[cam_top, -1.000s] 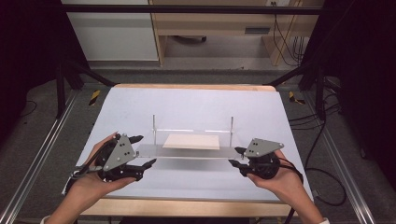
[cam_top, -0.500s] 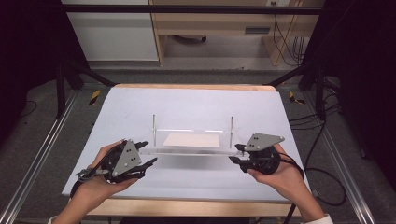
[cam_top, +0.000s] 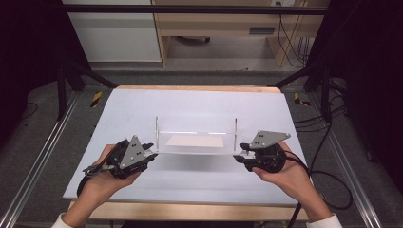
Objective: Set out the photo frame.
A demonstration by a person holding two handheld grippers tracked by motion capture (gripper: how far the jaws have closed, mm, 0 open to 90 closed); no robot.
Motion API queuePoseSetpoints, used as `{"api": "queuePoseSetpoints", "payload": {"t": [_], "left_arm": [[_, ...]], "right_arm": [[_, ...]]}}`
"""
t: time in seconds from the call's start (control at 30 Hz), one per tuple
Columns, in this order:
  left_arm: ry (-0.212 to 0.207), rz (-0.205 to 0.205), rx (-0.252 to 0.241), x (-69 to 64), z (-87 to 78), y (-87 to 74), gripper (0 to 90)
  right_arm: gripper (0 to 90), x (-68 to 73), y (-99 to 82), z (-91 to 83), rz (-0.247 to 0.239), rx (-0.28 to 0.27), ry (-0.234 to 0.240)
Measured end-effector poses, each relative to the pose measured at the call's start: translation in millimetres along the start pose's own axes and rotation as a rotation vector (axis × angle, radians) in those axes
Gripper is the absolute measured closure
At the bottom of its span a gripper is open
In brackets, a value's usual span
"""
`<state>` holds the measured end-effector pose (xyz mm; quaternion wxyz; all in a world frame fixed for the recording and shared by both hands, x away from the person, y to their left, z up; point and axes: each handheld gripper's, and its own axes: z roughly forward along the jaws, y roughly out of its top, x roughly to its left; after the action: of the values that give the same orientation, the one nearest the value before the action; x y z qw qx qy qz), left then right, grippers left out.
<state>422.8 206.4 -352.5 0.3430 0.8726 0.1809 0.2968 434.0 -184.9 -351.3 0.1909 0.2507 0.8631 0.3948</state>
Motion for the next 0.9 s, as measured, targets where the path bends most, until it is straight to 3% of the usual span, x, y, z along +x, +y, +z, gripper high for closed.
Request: {"api": "queuePoseSetpoints", "payload": {"t": [0.13,0.23,0.47,0.63,0.9], "left_arm": [[-0.005,0.002,0.015,1.3,0.0,2.2,66.4],[-0.009,-0.004,0.015,3.0,0.1,3.3,66.4],[-0.017,-0.006,0.018,5.7,0.1,5.7,66.6],[-0.025,-0.008,0.012,9.3,0.0,6.8,66.5],[-0.027,-0.005,0.007,20.6,0.7,14.2,65.8]], "right_arm": [[55.4,1.2,-5.3,0.0,-0.013,-0.034,-0.006],[48.4,1.5,-10.2,-1.2,-0.025,-0.061,-0.026],[42.9,1.4,-23.5,1.4,-0.089,-0.076,-0.082],[62.3,-3.8,-24.7,7.6,-0.108,-0.103,-0.115],[63.9,-15.5,-12.0,5.3,-0.06,-0.079,-0.092]]}}
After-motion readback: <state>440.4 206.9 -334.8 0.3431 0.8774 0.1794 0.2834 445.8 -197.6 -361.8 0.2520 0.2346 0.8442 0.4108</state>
